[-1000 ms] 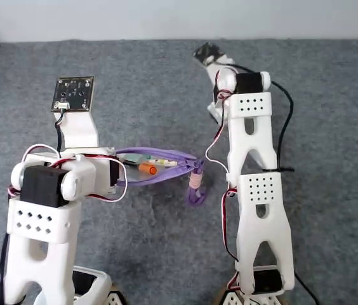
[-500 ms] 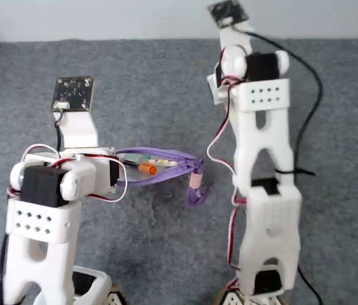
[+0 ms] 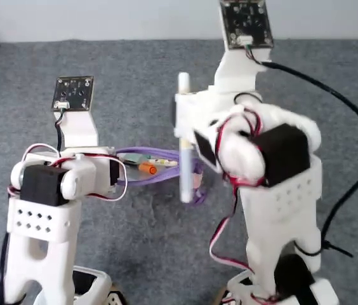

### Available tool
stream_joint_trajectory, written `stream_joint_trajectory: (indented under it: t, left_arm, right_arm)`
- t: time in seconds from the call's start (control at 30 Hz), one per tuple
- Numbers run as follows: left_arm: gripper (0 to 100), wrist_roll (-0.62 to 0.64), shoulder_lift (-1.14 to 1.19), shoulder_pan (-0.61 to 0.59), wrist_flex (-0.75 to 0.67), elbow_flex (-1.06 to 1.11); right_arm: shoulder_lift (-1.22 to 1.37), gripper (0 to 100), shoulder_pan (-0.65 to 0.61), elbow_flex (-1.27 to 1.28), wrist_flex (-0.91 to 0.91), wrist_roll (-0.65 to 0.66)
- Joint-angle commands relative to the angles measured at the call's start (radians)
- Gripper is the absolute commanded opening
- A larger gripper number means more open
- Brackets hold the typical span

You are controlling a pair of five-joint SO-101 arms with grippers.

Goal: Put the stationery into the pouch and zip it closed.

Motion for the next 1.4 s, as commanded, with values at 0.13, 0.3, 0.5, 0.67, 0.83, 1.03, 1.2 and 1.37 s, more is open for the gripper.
stream_joint_trajectory:
  t: [0.13,0.3,0.5,0.67,0.83,1.03,1.2,1.37]
  left_arm:
    - [1,0.060,0.163,0.009,0.031,-0.189]
    - [1,0.063,0.305,0.009,0.080,-0.361]
    - [1,0.063,0.351,0.009,0.086,-0.398]
    - [1,0.063,0.351,0.005,0.086,-0.400]
    - [1,0.063,0.351,0.006,0.074,-0.400]
    - [1,0.063,0.353,0.005,0.049,-0.401]
    - [1,0.063,0.353,0.005,0.029,-0.398]
    - [1,0.063,0.402,-0.002,0.032,-0.401]
  right_arm:
    - [-0.044,0.8,-0.062,0.038,-0.269,-0.064]
    - [-0.044,0.8,-0.058,0.152,-0.443,-0.060]
    - [-0.047,0.8,-0.053,0.308,-0.664,-0.018]
    - [-0.050,0.8,-0.013,0.362,-0.828,0.072]
    - [-0.047,0.8,0.001,0.362,-0.894,0.137]
    - [-0.045,0.8,-0.016,0.454,-0.895,0.129]
    - [-0.056,0.8,-0.035,0.608,-1.026,0.130]
    - [-0.081,0.8,-0.058,0.689,-1.059,0.130]
